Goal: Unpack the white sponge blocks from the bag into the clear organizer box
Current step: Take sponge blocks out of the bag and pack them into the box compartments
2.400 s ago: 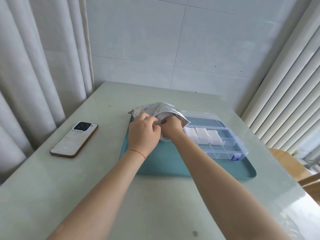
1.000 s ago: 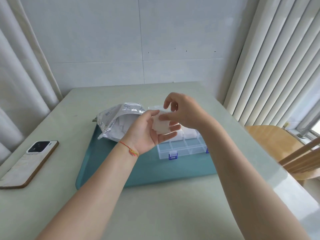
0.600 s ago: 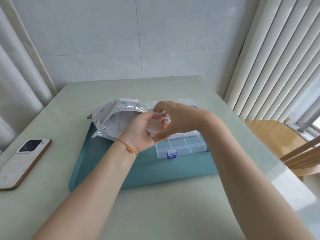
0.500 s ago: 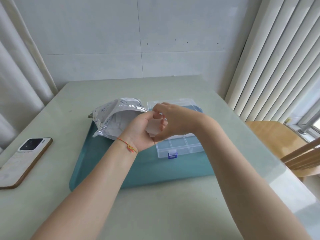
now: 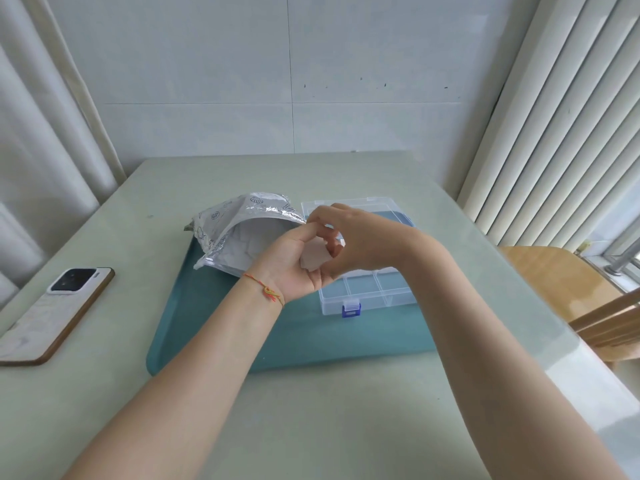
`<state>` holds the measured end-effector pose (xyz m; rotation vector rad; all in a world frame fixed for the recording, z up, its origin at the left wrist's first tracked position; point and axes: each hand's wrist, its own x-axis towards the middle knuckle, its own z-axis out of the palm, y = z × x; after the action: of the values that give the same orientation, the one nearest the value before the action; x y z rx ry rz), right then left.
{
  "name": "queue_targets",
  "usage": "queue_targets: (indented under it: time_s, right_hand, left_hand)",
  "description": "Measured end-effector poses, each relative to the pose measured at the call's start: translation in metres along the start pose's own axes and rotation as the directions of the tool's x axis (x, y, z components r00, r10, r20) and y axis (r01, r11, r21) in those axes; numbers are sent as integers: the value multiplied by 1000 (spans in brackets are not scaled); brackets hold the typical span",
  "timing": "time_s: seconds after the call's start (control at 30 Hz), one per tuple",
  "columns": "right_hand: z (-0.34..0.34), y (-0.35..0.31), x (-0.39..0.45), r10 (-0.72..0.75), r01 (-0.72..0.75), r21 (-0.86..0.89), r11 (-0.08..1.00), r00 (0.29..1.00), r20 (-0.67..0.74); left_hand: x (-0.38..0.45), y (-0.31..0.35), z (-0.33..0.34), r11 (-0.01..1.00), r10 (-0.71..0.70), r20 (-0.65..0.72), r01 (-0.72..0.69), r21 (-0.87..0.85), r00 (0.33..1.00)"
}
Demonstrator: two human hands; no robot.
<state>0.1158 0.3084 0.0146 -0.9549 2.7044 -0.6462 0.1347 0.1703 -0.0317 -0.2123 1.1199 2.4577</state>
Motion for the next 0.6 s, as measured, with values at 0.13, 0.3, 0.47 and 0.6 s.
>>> queue_targets:
  time_s: [0.13, 0.3, 0.47, 0.6]
  right_hand:
    - [-3, 1, -4, 17, -18, 28, 999, 999, 43]
    - [0, 0, 1, -10, 10, 62, 998, 1000, -2]
    - [-8, 4, -3, 15, -18, 92, 996, 999, 30]
    - [-26, 16, -14, 14, -13, 226, 974, 1000, -1]
  left_hand:
    - [0, -1, 4, 997, 0, 38, -3, 80, 999]
    - [-1, -2, 6, 996, -6, 49, 2, 91, 999]
    - [-3, -5, 9, 998, 15, 80, -20, 63, 997]
    - [-5, -7, 11, 991, 18, 23, -21, 132, 1000]
